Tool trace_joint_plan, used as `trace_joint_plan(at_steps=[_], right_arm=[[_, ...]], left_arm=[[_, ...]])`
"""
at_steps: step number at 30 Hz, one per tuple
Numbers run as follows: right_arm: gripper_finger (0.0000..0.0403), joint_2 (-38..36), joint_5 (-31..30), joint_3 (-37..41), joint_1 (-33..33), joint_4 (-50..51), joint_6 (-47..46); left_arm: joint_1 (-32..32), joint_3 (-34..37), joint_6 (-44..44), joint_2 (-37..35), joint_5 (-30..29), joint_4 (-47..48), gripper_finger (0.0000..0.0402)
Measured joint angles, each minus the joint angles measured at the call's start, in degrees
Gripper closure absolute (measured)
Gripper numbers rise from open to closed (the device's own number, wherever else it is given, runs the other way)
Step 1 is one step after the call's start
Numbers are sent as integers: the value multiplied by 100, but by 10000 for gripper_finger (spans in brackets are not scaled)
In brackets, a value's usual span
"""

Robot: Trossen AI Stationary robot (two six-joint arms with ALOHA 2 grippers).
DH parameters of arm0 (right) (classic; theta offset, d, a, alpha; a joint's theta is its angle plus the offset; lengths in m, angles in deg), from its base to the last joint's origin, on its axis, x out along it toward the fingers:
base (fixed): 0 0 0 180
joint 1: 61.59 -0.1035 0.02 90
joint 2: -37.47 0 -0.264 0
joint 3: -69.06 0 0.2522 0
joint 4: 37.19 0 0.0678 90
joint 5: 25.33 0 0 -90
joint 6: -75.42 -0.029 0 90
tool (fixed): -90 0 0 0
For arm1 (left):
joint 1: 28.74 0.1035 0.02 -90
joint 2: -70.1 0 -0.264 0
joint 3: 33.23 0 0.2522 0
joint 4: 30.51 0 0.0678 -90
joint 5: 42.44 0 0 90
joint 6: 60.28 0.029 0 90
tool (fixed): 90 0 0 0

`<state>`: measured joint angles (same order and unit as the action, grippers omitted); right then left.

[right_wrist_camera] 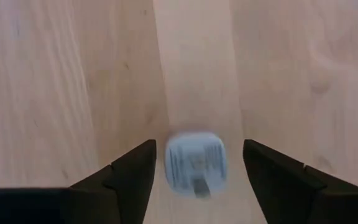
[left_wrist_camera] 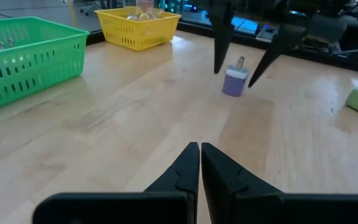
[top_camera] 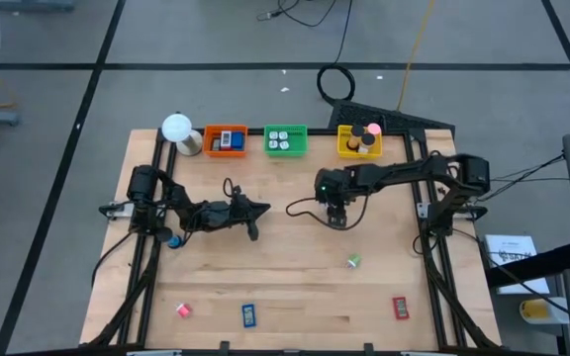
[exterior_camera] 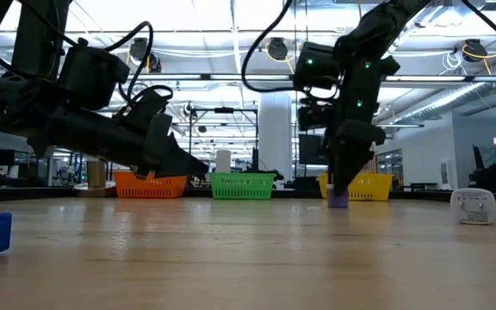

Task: Pick & Place Office items
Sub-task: Put the blue charger adapter into the green basket

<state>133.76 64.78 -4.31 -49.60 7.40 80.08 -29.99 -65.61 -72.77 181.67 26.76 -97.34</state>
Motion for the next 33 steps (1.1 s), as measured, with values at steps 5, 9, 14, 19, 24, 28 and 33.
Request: trace_joint_plan(at_steps=[5, 9, 14, 19, 24, 28, 33], right_arm=[[214, 24, 8, 4, 2, -36, -49], [269, -14, 19, 4, 4, 0, -95], [277, -9, 35, -10, 14, -1, -185], [277, -32, 14, -608, 242, 371, -236], [277, -26, 0, -1643, 836, 631, 158], [277, 391, -6, -2522, 1365, 674, 753], [277, 1486, 21, -3755, 1798, 1058, 1512]], left_arm=[[0, 0, -7, 0, -1, 20, 385], [0, 0, -7, 0, -1, 19, 385], [0, -1, -7, 1, -4, 21, 385], [0, 0, -7, 1, -4, 21, 385], [0, 0, 22, 1, -4, 21, 385], [0, 0, 28, -1, -4, 21, 385], [2, 0, 37, 0, -6, 8, 385]])
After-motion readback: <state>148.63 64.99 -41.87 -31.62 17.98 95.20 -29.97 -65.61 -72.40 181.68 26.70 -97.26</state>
